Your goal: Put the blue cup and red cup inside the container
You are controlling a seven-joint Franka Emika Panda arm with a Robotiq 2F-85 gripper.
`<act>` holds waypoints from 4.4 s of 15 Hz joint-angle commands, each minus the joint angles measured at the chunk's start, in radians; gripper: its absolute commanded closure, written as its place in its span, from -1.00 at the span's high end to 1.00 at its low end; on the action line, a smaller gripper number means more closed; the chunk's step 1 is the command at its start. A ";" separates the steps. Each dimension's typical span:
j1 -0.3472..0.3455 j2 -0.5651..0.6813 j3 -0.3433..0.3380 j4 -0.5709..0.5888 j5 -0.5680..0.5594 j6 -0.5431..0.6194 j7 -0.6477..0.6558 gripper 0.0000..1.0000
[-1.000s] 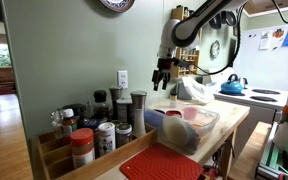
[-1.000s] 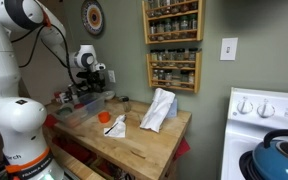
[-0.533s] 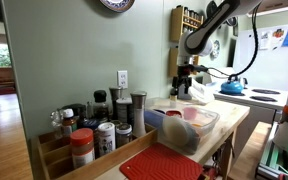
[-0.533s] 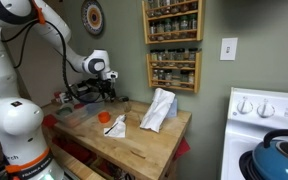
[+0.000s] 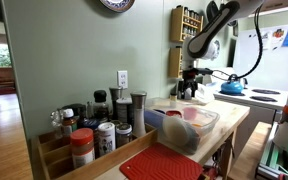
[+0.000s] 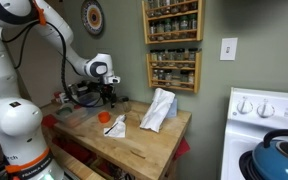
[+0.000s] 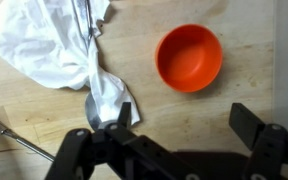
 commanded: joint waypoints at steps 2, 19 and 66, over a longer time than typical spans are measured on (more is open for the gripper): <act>-0.022 0.070 -0.019 0.019 -0.057 -0.092 -0.028 1.00; -0.037 0.071 -0.016 0.030 0.010 -0.169 -0.193 -1.00; 0.201 0.191 0.138 0.380 -0.152 -0.196 0.075 0.47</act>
